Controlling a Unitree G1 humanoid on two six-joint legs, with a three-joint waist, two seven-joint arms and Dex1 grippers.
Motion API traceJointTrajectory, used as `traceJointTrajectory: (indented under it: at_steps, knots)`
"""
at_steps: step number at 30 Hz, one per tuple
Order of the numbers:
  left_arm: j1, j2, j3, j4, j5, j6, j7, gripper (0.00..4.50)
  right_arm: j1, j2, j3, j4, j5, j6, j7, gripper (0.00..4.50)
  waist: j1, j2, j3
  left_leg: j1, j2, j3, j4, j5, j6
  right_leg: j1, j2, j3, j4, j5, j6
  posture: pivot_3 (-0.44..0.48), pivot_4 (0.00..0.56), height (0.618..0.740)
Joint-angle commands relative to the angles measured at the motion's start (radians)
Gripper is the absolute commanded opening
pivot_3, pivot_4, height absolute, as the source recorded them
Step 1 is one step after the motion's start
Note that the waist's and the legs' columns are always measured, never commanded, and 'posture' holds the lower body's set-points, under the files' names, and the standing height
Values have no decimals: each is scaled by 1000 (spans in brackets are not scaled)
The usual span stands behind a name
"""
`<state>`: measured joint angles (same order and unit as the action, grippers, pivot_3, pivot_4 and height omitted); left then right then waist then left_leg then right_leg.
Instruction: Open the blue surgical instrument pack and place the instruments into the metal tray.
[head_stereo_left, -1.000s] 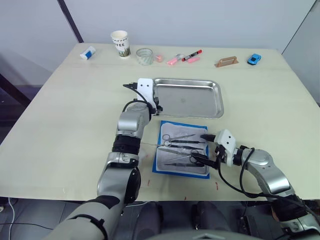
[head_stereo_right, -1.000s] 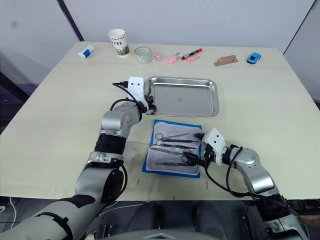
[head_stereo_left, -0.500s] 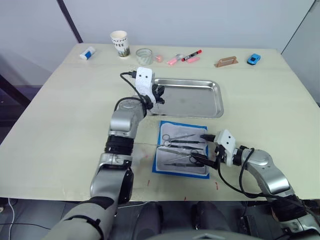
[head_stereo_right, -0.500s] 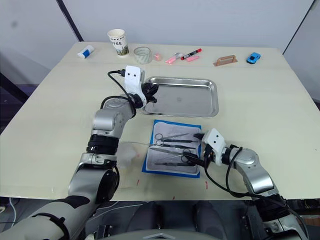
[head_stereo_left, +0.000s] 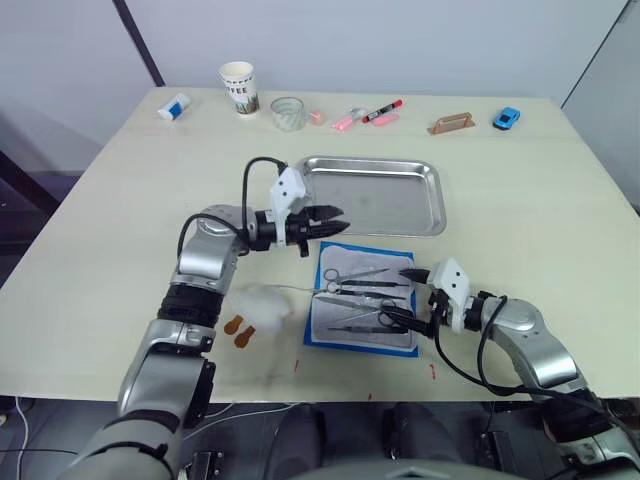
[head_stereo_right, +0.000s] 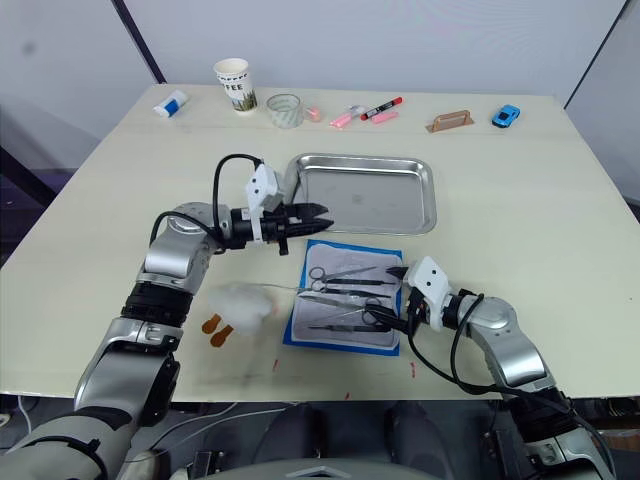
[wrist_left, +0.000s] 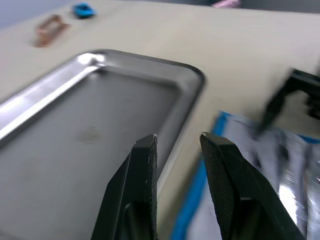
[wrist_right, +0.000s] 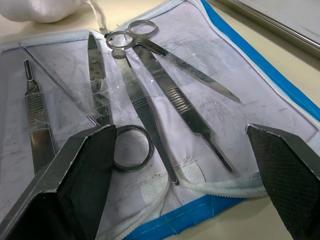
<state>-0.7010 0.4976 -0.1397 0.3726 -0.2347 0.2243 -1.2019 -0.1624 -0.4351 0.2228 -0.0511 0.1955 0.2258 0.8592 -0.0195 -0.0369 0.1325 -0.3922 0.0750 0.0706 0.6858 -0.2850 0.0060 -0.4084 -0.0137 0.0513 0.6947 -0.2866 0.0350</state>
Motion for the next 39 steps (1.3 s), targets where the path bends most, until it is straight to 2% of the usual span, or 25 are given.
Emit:
traceJointTrajectory:
  at_steps: [1,5,10,27,39]
  knots:
    - [6,8,-39,-11,22,-47,-59,1453,40,-7,49,90,-65,43,-30,4500,0,0,0,0,0,0,0,0,0,0,0,0,0,0,0,0,150,718]
    - [42,10,-99,-19,68,-80,-85,1453,43,-7,45,87,-65,44,-34,4500,0,0,0,0,0,0,0,0,0,0,0,1,0,0,0,0,150,718]
    - [54,29,-121,-1,103,-106,-104,1453,44,-8,44,87,-64,43,-37,4500,0,0,0,0,0,0,0,0,0,0,0,0,0,0,0,0,150,718]
    - [44,14,-147,59,149,-154,-121,1453,47,-7,44,84,-64,43,-41,4500,1,0,0,0,0,0,0,0,0,0,0,1,0,0,0,0,150,718]
    - [-7,5,-146,162,187,-194,-100,1453,53,-7,42,78,-62,44,-47,4500,2,0,-1,0,0,0,0,0,0,0,0,1,0,0,0,0,150,718]
